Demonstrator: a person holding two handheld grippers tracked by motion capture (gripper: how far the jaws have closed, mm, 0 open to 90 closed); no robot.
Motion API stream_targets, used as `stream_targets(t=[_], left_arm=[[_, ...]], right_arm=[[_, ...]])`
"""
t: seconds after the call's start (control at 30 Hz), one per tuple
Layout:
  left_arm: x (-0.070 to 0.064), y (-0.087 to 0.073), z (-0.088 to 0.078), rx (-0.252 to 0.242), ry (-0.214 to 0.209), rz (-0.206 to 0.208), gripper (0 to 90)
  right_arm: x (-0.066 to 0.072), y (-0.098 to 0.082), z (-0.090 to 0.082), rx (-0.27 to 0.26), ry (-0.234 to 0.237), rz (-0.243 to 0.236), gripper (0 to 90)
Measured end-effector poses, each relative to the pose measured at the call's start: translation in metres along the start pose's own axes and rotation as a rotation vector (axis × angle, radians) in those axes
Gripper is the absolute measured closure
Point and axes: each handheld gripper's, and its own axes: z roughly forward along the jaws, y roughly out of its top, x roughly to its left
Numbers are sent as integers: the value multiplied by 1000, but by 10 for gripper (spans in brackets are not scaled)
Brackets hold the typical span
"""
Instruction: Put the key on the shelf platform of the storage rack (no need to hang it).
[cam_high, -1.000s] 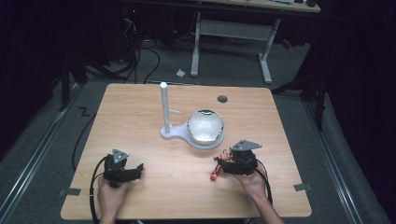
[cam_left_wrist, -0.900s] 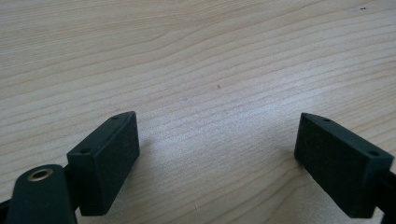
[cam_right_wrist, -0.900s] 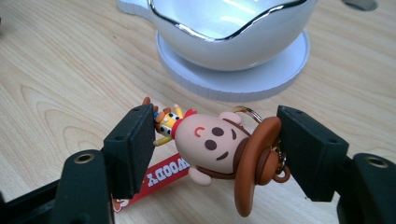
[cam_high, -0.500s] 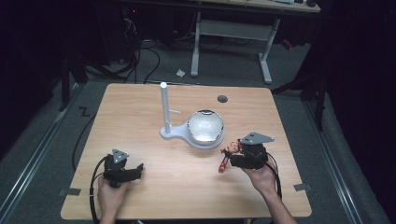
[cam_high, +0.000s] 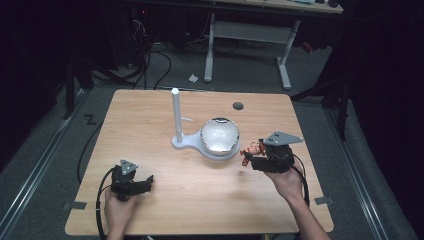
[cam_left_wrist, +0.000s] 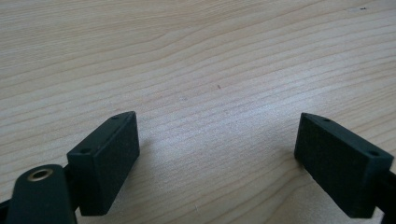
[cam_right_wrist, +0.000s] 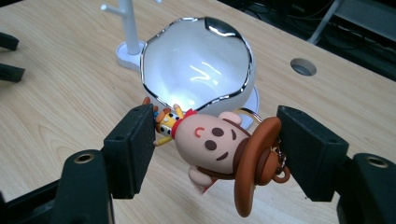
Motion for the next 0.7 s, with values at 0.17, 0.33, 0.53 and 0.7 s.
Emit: stream_targets(t=[0.17,0.33,0.53,0.7], left_arm=[[0,0,0,0,0,0,143],[0,0,0,0,1,-1,143],[0,0,0,0,1,-1,143],[0,0,0,-1,1,-2,143]], right_arm=[[0,15,-5,-14,12,-23,310],[1,28,-6,-20,30,-42,310],[5,47,-7,-32,54,-69,310],[10,65,-6,-34,74,-98,310]])
